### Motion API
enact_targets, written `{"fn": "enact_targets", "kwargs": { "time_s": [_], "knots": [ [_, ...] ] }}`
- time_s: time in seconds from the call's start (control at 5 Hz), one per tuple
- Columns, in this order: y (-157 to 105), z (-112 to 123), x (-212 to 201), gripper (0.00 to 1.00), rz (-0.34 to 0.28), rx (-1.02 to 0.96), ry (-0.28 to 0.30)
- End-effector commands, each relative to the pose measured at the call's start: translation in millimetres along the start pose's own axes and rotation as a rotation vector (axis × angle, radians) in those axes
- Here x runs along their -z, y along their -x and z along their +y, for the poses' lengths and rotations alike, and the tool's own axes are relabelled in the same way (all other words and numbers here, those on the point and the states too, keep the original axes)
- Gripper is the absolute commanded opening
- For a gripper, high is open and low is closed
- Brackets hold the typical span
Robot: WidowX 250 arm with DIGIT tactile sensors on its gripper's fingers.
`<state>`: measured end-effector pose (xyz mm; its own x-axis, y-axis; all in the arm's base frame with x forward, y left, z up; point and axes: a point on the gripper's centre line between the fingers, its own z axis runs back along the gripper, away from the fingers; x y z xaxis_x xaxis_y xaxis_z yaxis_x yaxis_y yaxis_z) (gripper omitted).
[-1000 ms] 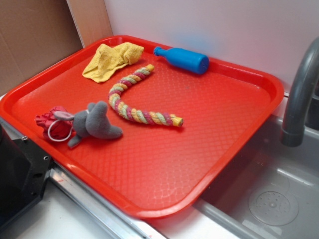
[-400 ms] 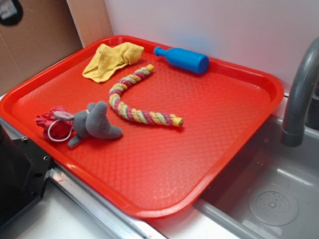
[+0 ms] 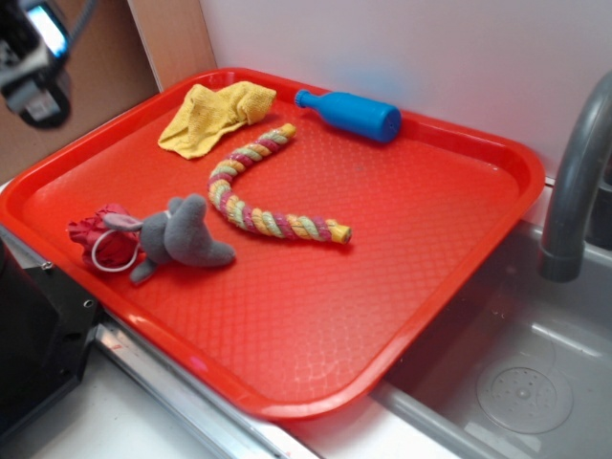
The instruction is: Grab the gray animal.
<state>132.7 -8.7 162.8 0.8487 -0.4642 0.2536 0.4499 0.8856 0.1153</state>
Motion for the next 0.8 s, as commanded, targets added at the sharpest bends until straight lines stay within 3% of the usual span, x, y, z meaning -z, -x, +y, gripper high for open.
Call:
{"fn": "enact_targets", "kwargs": {
  "time_s": [0.0,0.2,0.4,0.6],
  "knots": [
    [-18,3,52,1.00,-0.009,0.132,-0.064],
    [-21,-2,80,1.00,-0.016,0.214,0.004],
    [-19,-5,100,1.00,0.014,0.259,0.020],
    [-10,-9,119,1.00,0.038,0.300,0.075]
  ]
}}
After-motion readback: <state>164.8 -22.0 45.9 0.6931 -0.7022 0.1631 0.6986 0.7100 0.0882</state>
